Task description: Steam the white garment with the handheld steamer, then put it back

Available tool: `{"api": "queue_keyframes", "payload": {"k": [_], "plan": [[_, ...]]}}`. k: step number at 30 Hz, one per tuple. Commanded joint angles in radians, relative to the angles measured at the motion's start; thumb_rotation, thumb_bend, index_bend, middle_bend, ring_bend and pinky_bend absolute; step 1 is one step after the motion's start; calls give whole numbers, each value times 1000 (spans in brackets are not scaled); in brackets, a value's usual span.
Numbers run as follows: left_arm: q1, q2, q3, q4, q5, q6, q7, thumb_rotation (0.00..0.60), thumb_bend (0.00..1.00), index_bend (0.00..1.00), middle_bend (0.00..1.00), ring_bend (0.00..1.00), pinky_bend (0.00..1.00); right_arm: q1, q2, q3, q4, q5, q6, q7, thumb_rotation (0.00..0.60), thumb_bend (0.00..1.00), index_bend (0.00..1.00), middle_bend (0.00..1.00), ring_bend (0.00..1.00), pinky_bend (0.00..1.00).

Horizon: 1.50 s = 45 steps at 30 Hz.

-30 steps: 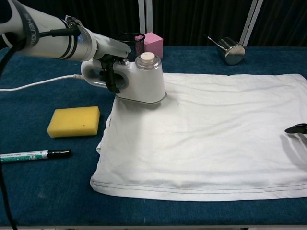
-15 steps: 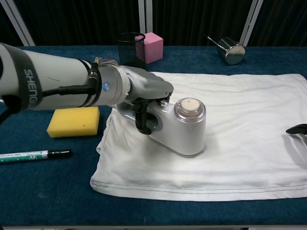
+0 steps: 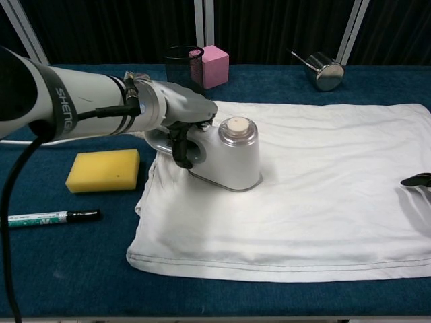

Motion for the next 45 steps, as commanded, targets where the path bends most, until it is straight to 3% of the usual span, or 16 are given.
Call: {"api": "queue_keyframes", "payload": {"k": [1,13,20,26,36,45], "plan": [[24,17,9,31,-26,-5,-5,600,401,851,890,775,593,2,-1,2,-1,2,-1,-2,600,1000,74,110,79,210],[105,98,-8,107,-77,-36,-60,600,404,851,890,773,593,-1,5,1,-14,8,6,-14,600,1000,74,110,79,210],[120,134,-68,-36,32,-9,-110,600,400,851,889,773,593,2,1,1,-15,8,2,-20,600,1000,74,110,79,210],[63,46,-84,-100,87,47,-27,600,395,851,889,773,593,1,2,2,-22,18,1,-32,600,1000,74,110,79,210],[-45,-123,-148,14,-37,90,119,600,395,851,889,773,593,-6,7,0,-25,29,3,-34,600,1000,74,110,79,210],[-35,-126,-164,146,-202,86,186,600,395,851,890,773,593,-12,6,1,-11,35,7,-19,600,1000,74,111,79,210]]}}
